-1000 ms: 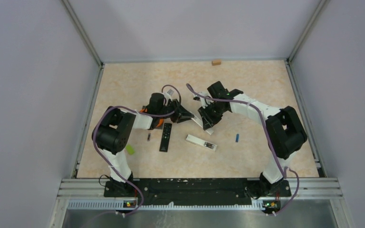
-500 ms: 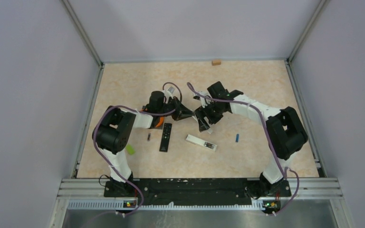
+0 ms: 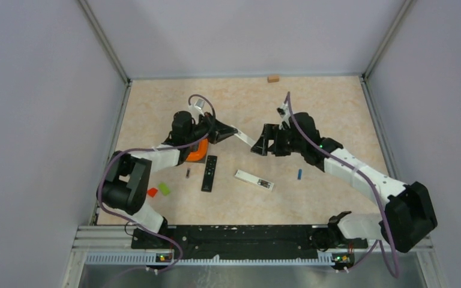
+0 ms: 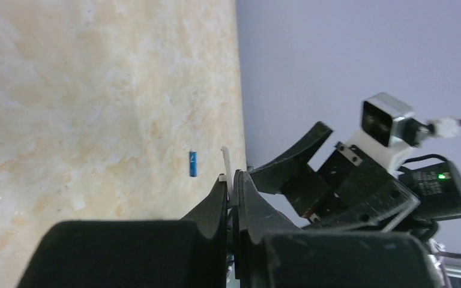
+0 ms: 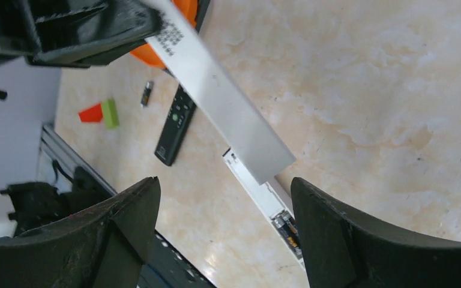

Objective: Load the batteries into the remote control
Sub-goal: Adjust the battery cover.

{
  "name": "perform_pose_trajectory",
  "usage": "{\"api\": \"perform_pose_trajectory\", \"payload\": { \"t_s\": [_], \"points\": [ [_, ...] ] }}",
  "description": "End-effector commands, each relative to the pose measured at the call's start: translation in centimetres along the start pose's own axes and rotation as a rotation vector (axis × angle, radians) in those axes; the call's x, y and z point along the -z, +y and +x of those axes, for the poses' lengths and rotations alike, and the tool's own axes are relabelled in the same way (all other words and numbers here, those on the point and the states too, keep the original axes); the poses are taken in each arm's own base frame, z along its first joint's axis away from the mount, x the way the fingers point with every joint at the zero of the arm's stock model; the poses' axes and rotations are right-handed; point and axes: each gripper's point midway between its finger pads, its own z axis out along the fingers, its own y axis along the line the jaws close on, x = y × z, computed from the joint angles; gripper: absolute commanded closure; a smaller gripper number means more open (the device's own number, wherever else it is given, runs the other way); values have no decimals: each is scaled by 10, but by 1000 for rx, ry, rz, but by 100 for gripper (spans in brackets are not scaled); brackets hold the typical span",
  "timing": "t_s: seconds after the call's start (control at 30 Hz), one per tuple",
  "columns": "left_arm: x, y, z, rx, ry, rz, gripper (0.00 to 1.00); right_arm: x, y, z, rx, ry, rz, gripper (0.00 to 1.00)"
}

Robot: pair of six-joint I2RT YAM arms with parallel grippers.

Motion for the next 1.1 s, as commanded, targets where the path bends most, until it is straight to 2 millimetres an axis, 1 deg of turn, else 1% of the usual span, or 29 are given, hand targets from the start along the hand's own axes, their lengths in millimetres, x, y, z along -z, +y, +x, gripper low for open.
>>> {"api": "perform_pose_trajectory", "payload": {
  "t_s": [0.0, 0.07, 0.1, 0.13, 0.2, 0.3, 0.4, 0.47, 0.6, 0.67, 0.77, 0.87, 0.97, 1.03, 1.07],
  "points": [
    [14, -48, -14, -36, -91, 121, 100, 16, 2, -38, -305, -261, 20, 19],
    [19, -59, -18, -36, -123, 142, 100, 23, -1, -42, -371, -325, 20, 19],
    [21, -62, -19, -39, -141, 144, 100, 26, -2, -46, -398, -367, 14, 19],
    [23, -62, -22, -38, -165, 136, 100, 27, -4, -46, -414, -397, -2, 19],
    [28, -64, -28, -39, -218, 130, 100, 33, 8, -55, -437, -454, -96, 19],
    [33, -74, -30, -30, -244, 162, 100, 39, 30, -68, -450, -491, -247, 21],
    [37, -81, -27, -9, -240, 197, 100, 45, 50, -79, -443, -513, -364, 26],
    [38, -85, -25, 6, -232, 224, 100, 49, 56, -85, -435, -533, -402, 29],
    [41, -94, -21, 16, -210, 270, 100, 54, 59, -93, -434, -562, -425, 37],
    [42, -96, -20, 12, -206, 284, 100, 53, 59, -94, -442, -550, -426, 43],
    [44, -98, -17, 2, -199, 293, 100, 47, 57, -92, -458, -528, -424, 48],
    [46, -100, -13, -4, -186, 302, 100, 42, 53, -91, -482, -508, -420, 50],
    [47, -101, -11, -14, -176, 304, 100, 42, 54, -94, -487, -510, -437, 51],
    [47, -99, -9, -14, -168, 302, 100, 43, 56, -96, -482, -509, -449, 56],
    [47, -99, -9, -15, -167, 302, 100, 43, 57, -97, -477, -503, -455, 61]
  ]
}}
